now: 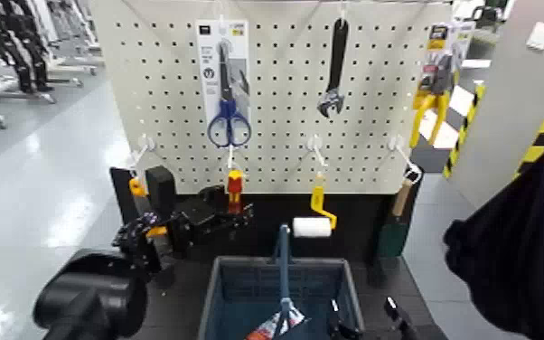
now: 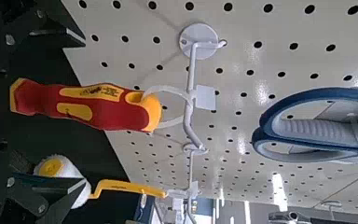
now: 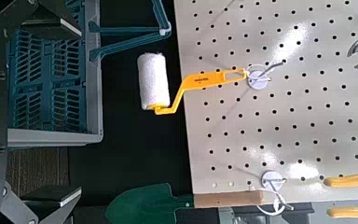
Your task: Put the red screwdriver into the crate.
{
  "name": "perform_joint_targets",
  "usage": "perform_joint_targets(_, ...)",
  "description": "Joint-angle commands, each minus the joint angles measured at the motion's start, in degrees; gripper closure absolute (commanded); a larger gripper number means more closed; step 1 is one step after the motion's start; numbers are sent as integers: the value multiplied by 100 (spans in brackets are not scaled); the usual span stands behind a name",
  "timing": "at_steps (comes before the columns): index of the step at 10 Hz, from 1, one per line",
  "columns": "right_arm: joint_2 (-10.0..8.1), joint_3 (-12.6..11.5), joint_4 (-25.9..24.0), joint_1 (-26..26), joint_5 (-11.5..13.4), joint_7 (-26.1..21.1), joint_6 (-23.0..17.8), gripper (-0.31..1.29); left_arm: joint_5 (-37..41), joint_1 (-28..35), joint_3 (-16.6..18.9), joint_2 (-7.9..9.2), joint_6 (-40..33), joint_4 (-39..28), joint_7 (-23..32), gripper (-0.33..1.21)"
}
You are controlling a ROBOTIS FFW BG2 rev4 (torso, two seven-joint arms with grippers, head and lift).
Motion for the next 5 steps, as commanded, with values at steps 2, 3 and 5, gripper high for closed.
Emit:
perform_joint_targets(2, -1, -3, 13, 0, -14, 1, -7, 13, -135, -68, -30, 2, 120, 11, 8, 106)
perform_joint_targets(3, -1, -3, 13, 0, -14, -8, -7, 13, -135, -59, -13, 2, 120, -7, 17, 112)
perform_joint_targets(5, -1, -3, 13, 0, -14, 1, 2, 13, -126, 3, 40, 2, 76, -24, 61, 115)
